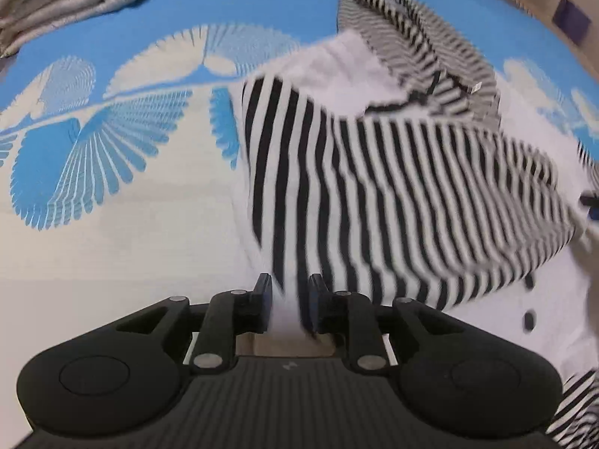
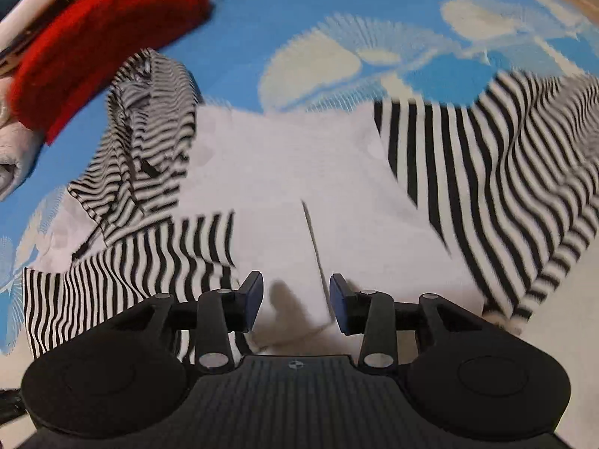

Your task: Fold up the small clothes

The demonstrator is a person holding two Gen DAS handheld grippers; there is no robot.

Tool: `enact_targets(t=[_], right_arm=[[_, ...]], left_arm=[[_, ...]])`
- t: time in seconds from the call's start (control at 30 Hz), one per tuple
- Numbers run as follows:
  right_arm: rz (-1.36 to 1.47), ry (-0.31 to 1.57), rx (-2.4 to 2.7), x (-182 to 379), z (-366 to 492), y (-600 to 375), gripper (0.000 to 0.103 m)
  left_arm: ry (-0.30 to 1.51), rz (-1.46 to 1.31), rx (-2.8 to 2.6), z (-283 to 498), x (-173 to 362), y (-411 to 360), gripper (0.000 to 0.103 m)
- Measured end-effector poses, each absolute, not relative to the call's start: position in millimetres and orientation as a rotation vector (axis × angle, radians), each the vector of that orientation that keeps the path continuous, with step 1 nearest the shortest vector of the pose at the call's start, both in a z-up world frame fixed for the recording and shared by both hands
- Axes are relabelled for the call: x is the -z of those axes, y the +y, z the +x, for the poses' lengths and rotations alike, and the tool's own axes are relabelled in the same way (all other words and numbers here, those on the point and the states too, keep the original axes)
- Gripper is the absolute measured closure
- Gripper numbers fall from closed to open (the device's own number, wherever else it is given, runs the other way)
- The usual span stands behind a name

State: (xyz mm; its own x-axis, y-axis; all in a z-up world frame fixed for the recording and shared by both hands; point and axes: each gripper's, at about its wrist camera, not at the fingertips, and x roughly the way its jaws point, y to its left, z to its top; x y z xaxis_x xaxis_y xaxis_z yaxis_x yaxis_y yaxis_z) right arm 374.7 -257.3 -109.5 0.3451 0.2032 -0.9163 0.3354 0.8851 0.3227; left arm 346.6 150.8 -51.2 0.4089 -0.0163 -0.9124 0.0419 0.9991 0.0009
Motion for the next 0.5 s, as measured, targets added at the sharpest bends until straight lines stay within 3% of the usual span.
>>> enact_targets(t=[0.1, 0.27, 0.5], right_arm=[[0.520, 1.331, 0.102, 127, 371, -261, 0.059], [0.496, 1.220, 0.103, 103, 371, -277, 0.059], [0.517, 1.084, 0.214, 85, 354, -340, 0.059]], left_arm=[[1.154, 0.019, 0.026, 348, 52, 148, 0.079], [1.135, 0.019, -0.037, 351, 50, 150, 0.078], [1.026, 0.024, -0.072, 349, 24, 122, 0.063]])
